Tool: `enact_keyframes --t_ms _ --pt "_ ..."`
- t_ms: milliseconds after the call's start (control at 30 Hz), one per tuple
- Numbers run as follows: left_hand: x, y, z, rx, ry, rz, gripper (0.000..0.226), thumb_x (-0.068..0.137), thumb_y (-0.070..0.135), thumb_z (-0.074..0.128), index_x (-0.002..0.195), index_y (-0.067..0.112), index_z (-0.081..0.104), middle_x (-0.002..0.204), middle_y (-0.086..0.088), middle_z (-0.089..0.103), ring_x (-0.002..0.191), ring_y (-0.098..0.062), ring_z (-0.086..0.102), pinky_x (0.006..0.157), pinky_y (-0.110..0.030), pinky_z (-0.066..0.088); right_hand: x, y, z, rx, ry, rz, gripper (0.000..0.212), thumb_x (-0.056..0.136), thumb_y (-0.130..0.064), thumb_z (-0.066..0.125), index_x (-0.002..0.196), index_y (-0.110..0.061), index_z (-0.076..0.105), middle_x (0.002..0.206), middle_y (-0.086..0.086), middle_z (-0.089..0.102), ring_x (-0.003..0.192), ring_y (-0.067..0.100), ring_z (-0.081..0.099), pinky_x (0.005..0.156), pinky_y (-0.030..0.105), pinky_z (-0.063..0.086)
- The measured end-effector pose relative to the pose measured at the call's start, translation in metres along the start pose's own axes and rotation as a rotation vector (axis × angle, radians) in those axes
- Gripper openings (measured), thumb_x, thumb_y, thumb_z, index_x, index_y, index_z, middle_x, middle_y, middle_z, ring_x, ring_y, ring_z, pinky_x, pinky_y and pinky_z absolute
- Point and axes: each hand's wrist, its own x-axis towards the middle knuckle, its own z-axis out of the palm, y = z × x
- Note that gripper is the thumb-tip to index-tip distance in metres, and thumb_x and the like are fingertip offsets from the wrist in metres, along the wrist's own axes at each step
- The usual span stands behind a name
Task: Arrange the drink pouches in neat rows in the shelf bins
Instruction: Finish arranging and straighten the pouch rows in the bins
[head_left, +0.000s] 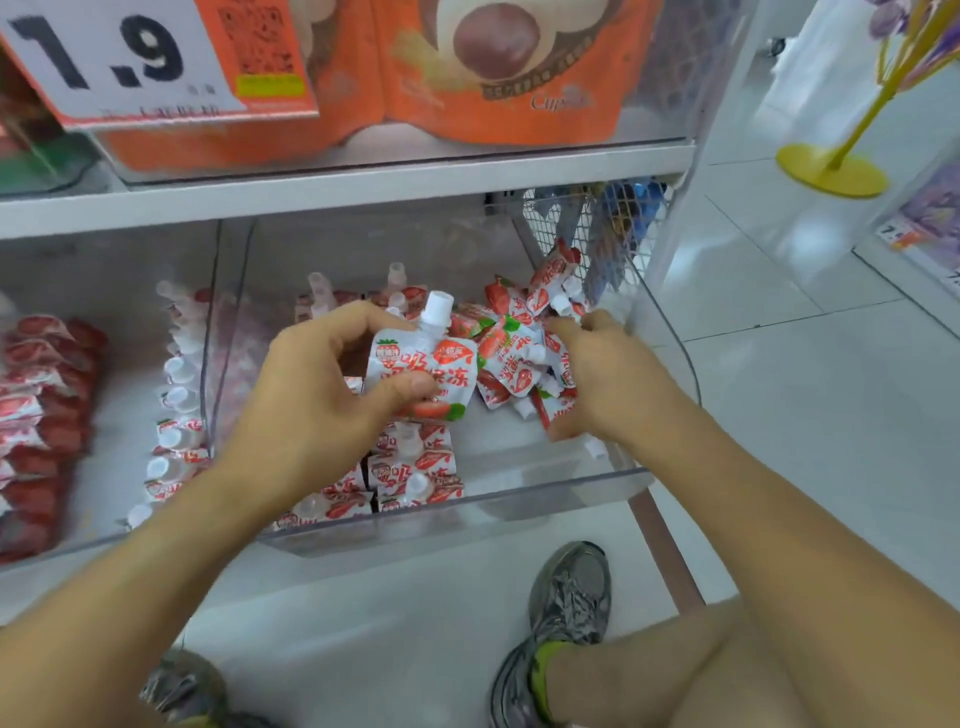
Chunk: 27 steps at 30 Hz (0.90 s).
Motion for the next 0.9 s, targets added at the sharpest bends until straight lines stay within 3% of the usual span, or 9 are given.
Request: enact_keyframes --t_ms 133,267,333,433,533,667,767,833,900 --pt "-0.009 -0.012 -0.008 -0.08 0.025 -0.019 0.034 0.065 0.04 0.076 0.097 0.029 0.068 0.089 0.015 0.074 0.086 -0.001 0.069 0.077 -0.025 0.057 0.017 -0.009 0.008 -0.051 0.073 0.004 0.084 0.06 -0.026 0.092 0.133 -0.021 0.052 0.121 0.017 0.048 0.095 0.037 0.064 0.082 0.038 0.053" --pt "-0.012 -0.016 -0.025 -0.173 0.082 -0.035 0.03 0.064 0.039 0.075 0.093 0.033 0.067 0.091 0.02 0.073 0.084 0.0 0.07 0.074 -0.019 0.057 0.016 -0.002 -0.012 0.163 0.066 0.045 0.061 0.068 -0.033 0.09 0.122 -0.02 0.066 0.112 0.007 0.067 0.098 0.026 0.067 0.08 0.031 0.05" --pt "-0.013 -0.016 -0.03 -0.206 0.099 -0.057 0.031 0.065 0.037 0.075 0.093 0.03 0.067 0.091 0.019 0.073 0.083 0.0 0.07 0.073 -0.019 0.056 0.013 -0.008 -0.022 0.479 0.186 0.032 0.033 0.075 -0.033 0.086 0.1 -0.022 0.067 0.093 -0.005 0.073 0.086 0.014 0.07 0.073 0.027 0.052" --pt "-0.015 -0.015 -0.031 -0.206 0.087 -0.049 0.029 0.067 0.035 0.076 0.094 0.029 0.067 0.091 0.019 0.073 0.083 0.0 0.07 0.073 -0.017 0.056 0.019 -0.032 -0.03 0.952 0.125 -0.042 0.055 0.078 -0.045 0.079 0.12 -0.016 0.061 0.112 -0.005 0.073 0.1 0.008 0.07 0.09 0.032 0.056" --pt "-0.016 -0.014 -0.028 -0.192 0.066 -0.052 0.029 0.068 0.034 0.077 0.095 0.029 0.068 0.09 0.019 0.073 0.083 0.001 0.07 0.073 -0.017 0.056 0.026 -0.036 -0.036 0.63 0.024 0.019 0.07 0.086 -0.06 0.063 0.137 -0.014 0.051 0.129 -0.002 0.064 0.113 0.014 0.062 0.094 0.035 0.051" --pt "-0.017 -0.018 -0.024 -0.158 0.056 -0.058 0.027 0.07 0.03 0.079 0.095 0.028 0.069 0.09 0.018 0.073 0.083 0.0 0.07 0.075 -0.019 0.056 0.012 -0.02 -0.035 0.044 -0.351 0.096 0.034 0.084 -0.051 0.072 0.091 -0.022 0.058 0.096 -0.001 0.065 0.088 0.02 0.06 0.071 0.026 0.043" --pt "-0.019 -0.017 -0.021 -0.16 0.041 -0.072 0.027 0.073 0.028 0.079 0.097 0.025 0.068 0.09 0.017 0.074 0.083 -0.001 0.07 0.076 -0.021 0.056 0.004 -0.024 -0.012 -0.07 -0.476 0.156 0.067 0.074 -0.054 0.08 0.122 -0.015 0.054 0.118 0.008 0.062 0.102 0.028 0.061 0.073 0.029 0.045" --pt "-0.021 -0.016 -0.019 -0.168 0.038 -0.093 0.028 0.074 0.028 0.079 0.099 0.023 0.068 0.09 0.015 0.074 0.083 -0.003 0.07 0.075 -0.022 0.056 0.0 -0.029 0.005 -0.028 -0.389 0.194 0.117 0.067 -0.051 0.087 0.15 -0.005 0.019 0.136 0.017 0.052 0.115 0.034 0.058 0.081 0.035 0.048" --pt "-0.021 -0.015 -0.019 -0.176 0.041 -0.092 0.026 0.075 0.026 0.078 0.099 0.022 0.067 0.09 0.016 0.073 0.083 -0.001 0.07 0.073 -0.018 0.055 -0.003 -0.029 0.013 0.008 -0.252 0.198 0.122 0.062 -0.044 0.092 0.151 -0.007 0.017 0.138 0.022 0.046 0.12 0.037 0.052 0.091 0.038 0.047"
